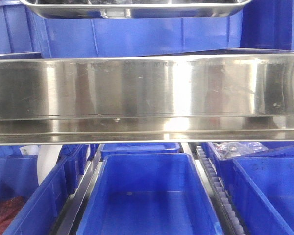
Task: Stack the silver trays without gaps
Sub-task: 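Lift the silver tray up off the shelf with both grippers, then hold the tray raised with both grippers while the base drives away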
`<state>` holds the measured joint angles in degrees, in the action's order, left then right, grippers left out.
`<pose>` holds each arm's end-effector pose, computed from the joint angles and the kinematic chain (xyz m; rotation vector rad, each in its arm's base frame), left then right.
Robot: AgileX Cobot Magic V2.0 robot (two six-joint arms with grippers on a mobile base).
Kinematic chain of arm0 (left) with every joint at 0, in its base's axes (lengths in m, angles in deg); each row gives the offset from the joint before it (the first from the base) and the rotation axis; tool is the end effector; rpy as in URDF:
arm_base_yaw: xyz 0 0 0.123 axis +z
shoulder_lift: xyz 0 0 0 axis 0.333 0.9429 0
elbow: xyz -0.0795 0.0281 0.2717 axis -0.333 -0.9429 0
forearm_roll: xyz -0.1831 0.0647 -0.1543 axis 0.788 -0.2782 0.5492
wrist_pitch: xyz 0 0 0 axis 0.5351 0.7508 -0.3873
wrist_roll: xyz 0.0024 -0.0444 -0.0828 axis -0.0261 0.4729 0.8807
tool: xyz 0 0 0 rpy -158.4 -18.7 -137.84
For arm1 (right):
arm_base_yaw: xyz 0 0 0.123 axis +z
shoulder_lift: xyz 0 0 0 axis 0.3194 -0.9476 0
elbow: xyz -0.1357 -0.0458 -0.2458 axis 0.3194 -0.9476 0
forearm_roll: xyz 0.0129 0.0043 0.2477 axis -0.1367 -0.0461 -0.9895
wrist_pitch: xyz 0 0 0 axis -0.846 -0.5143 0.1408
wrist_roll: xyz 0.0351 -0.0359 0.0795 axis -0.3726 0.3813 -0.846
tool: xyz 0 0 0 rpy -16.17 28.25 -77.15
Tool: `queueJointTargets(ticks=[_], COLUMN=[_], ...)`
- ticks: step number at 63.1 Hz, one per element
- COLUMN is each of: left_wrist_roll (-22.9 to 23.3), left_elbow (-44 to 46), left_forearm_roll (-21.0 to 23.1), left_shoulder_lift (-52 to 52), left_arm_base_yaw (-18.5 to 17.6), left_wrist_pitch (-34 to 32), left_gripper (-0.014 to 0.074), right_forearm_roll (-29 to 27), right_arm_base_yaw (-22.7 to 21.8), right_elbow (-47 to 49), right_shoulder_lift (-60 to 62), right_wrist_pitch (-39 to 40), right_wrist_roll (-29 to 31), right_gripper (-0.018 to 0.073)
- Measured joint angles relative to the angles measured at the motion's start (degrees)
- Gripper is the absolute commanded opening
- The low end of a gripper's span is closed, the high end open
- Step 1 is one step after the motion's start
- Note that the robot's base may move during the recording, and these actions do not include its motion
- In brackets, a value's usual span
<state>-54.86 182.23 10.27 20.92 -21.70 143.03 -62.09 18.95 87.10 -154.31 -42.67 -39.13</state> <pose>0.2440 -0.1777 0.4152 0.4080 2.4720 -0.0468 0.2567 0.1675 0.4136 -0.2416 2.5090 0.0916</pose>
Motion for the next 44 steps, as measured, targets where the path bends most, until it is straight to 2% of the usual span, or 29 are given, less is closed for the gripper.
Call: queueJointTargets(ticks=[44], left_wrist_roll=[0.00], left_elbow=[0.00], left_forearm_roll=[-0.57], left_shoulder_lift=[0.10], left_arm_base_yaw=[0.00], left_wrist_pitch=[0.00], left_gripper=[-0.0042], right_forearm_roll=[0.04], right_arm_base_yaw=[0.13], right_elbow=[0.00], right_shoulder_lift=[0.00], right_wrist_pitch=[0.00], right_wrist_roll=[0.00], right_gripper=[0.0057])
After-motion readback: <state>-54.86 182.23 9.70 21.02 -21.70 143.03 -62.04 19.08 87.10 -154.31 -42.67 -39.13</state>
